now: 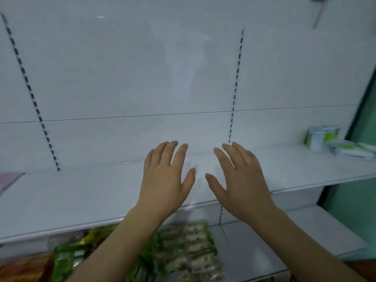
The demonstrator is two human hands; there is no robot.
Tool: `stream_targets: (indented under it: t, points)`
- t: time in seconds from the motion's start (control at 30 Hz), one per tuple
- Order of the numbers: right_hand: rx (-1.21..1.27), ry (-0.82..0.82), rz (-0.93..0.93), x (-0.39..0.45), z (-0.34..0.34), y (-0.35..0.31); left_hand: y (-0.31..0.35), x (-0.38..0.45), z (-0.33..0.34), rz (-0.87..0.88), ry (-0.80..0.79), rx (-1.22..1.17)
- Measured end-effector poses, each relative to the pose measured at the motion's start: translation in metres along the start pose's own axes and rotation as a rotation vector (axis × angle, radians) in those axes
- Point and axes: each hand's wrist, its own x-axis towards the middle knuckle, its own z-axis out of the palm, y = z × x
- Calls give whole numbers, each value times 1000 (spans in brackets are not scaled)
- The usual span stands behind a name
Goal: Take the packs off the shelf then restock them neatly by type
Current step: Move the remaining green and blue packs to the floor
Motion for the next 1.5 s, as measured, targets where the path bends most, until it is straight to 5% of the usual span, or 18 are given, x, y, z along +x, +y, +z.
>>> stream_targets:
  t: [0.63, 1.2, 1.5]
  points:
    - [-382, -7, 498, -117, -96, 304, 318, 96, 165, 434, -116, -387]
    - [-507, -123, 626, -69, -54, 558, 463, 247, 354, 519, -383, -358]
    - [-354, -239, 647, -35, -23, 669, 500, 285, 432, 434, -540, -245]
